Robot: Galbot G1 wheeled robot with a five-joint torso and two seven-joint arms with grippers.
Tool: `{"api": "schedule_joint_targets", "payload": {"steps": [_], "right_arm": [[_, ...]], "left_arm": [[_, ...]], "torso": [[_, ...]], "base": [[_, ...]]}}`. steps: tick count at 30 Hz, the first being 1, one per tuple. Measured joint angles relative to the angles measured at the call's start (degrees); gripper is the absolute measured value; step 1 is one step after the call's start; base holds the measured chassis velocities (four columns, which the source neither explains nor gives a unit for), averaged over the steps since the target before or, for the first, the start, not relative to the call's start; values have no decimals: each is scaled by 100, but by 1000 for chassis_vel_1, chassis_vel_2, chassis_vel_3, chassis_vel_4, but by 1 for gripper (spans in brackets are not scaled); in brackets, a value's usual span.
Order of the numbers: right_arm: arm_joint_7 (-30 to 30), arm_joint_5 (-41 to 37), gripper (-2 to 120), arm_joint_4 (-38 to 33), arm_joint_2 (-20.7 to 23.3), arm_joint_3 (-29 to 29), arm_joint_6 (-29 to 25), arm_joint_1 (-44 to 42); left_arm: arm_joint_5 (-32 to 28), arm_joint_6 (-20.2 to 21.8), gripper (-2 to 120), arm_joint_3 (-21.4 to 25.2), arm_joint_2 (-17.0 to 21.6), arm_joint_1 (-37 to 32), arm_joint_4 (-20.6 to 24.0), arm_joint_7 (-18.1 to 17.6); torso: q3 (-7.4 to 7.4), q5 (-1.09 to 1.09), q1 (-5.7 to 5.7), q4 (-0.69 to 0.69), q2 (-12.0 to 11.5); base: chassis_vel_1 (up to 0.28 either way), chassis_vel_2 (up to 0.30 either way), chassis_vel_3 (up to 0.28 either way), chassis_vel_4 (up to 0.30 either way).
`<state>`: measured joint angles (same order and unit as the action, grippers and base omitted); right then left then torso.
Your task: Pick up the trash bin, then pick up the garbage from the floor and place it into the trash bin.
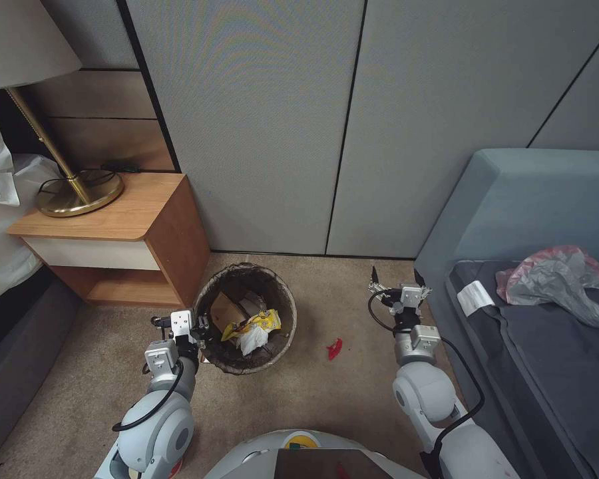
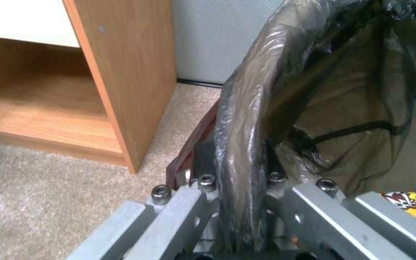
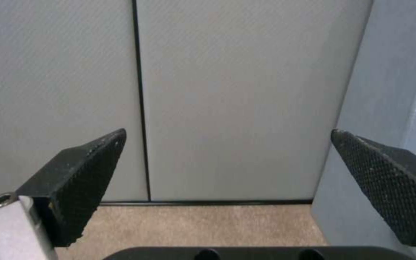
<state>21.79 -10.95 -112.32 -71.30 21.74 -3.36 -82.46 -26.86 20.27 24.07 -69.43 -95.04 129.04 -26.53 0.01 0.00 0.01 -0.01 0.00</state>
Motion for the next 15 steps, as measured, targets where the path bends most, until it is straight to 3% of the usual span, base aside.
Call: {"api": "schedule_joint_targets", "payload": {"steps": [15], "right_arm": [[133,-236,100,37,72,-109,275,97]], "left_arm": [[0,-4,0,-9,-21,11,-36,-3]], "torso": [[-1,0,-1,1,0]], "base": [[0,0,0,0]]}}
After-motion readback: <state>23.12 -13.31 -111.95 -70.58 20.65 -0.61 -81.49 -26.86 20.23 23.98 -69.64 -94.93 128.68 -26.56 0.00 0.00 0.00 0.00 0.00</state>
